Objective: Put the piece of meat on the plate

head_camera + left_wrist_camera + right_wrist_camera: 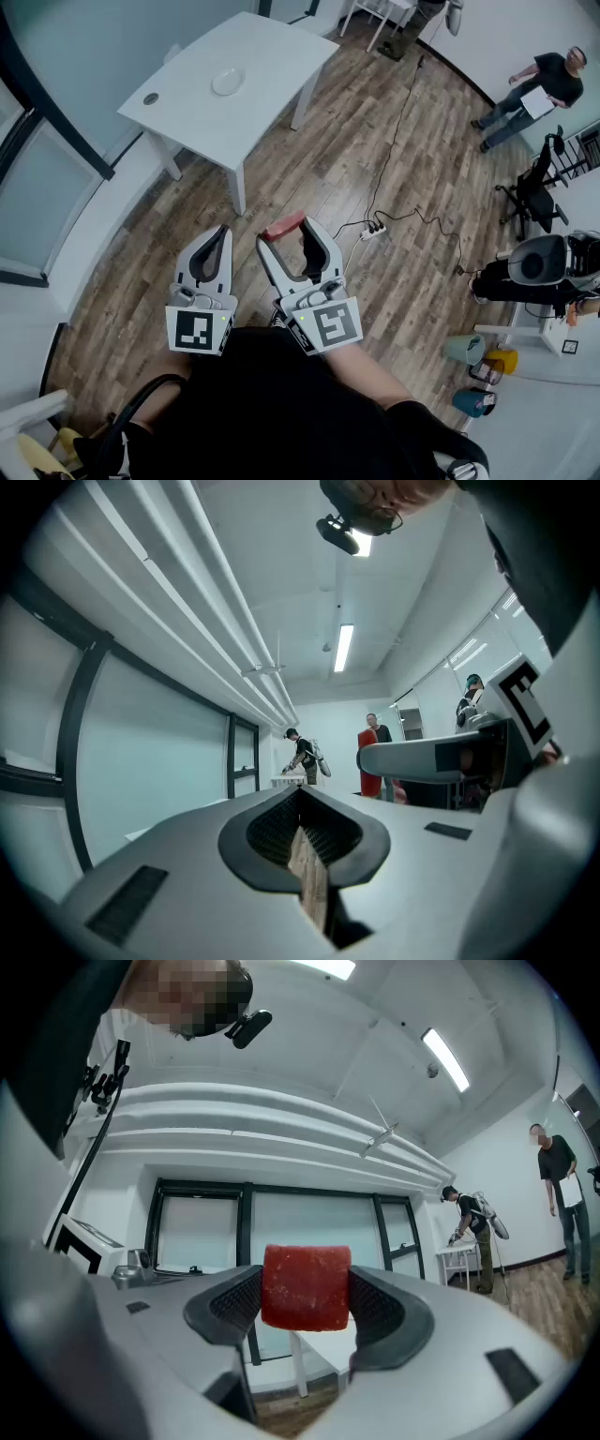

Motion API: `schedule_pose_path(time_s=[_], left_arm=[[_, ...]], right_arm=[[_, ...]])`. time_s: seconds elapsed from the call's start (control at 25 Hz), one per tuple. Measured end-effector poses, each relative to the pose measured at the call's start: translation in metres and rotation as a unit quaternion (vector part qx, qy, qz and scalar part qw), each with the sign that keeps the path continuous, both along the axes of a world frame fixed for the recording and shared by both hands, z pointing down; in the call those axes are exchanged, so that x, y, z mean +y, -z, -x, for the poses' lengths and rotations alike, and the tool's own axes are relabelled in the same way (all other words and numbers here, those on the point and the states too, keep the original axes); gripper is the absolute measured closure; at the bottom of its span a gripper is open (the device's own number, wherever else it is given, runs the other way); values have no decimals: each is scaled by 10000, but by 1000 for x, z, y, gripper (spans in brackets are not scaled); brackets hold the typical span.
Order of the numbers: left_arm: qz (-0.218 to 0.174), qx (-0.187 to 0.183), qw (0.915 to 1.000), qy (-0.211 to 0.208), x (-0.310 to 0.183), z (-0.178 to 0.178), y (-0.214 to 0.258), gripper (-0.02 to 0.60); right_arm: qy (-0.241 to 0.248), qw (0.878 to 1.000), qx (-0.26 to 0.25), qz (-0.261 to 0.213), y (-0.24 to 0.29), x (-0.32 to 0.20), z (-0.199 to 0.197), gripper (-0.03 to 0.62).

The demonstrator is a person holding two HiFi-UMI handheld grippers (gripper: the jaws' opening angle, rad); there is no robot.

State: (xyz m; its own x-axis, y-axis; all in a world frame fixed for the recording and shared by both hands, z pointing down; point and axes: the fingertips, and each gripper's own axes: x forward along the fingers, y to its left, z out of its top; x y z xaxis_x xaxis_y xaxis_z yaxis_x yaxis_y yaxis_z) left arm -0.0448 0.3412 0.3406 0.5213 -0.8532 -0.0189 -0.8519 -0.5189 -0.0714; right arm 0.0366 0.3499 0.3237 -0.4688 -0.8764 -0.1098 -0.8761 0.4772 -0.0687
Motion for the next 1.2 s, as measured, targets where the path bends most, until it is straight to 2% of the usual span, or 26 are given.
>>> schedule_pose_path(time_s=[0.52,0.64,1.2], left_arm=[[-85,-33,10000,29,2,-16,0,578],[-23,-64,9999,149,3,-22,-1,578],[-60,-182,9977,655,-4,-54,-1,578]], right_arm=[[16,10000,-84,10,-3,2,-18,306],[94,9997,-237,-16,0,1,-27,306],[535,9983,-196,129,-12,-15,-62,306]])
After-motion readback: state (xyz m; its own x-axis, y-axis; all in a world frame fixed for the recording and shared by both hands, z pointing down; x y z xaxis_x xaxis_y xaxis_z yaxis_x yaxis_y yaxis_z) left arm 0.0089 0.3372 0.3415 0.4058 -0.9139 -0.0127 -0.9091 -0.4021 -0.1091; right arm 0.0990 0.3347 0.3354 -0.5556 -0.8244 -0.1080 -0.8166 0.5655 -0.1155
